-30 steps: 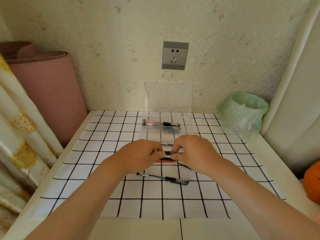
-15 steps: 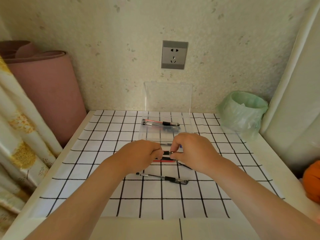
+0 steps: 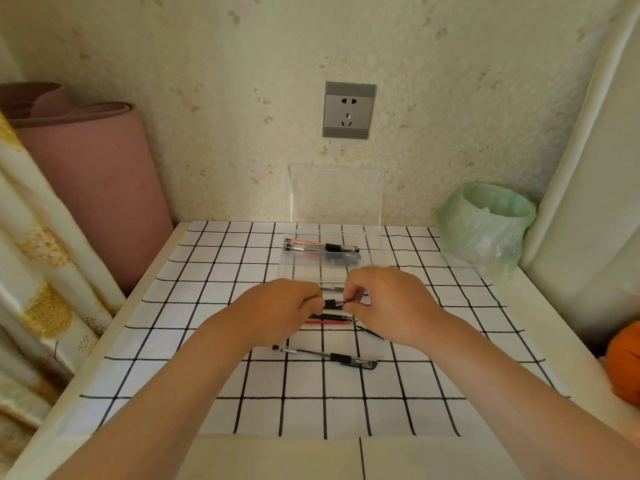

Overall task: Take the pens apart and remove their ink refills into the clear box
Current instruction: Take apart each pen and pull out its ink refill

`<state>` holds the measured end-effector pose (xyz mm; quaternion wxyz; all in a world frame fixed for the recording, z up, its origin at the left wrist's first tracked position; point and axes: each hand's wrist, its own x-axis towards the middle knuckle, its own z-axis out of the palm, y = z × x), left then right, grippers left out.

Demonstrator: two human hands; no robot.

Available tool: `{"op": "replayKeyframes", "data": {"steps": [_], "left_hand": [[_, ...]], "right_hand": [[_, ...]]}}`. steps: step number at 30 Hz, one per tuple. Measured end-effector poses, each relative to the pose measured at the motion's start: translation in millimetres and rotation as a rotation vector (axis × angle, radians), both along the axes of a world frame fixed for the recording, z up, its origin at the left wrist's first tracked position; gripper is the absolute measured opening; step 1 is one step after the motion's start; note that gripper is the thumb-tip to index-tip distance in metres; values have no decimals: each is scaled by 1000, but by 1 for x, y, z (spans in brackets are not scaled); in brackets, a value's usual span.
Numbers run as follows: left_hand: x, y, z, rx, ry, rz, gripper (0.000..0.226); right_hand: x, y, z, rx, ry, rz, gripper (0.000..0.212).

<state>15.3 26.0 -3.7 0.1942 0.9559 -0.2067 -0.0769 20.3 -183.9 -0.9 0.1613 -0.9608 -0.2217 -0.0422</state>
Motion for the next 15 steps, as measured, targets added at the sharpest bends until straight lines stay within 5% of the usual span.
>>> {"op": "replayKeyframes", "data": {"steps": [5, 15], "left_hand": [[4, 8, 1, 13, -18, -6, 4], [6, 12, -4, 46, -51, 34, 9]], "right_hand": [[2, -5, 1, 7, 23, 14, 9], [2, -5, 4, 38, -32, 4, 12]]}}
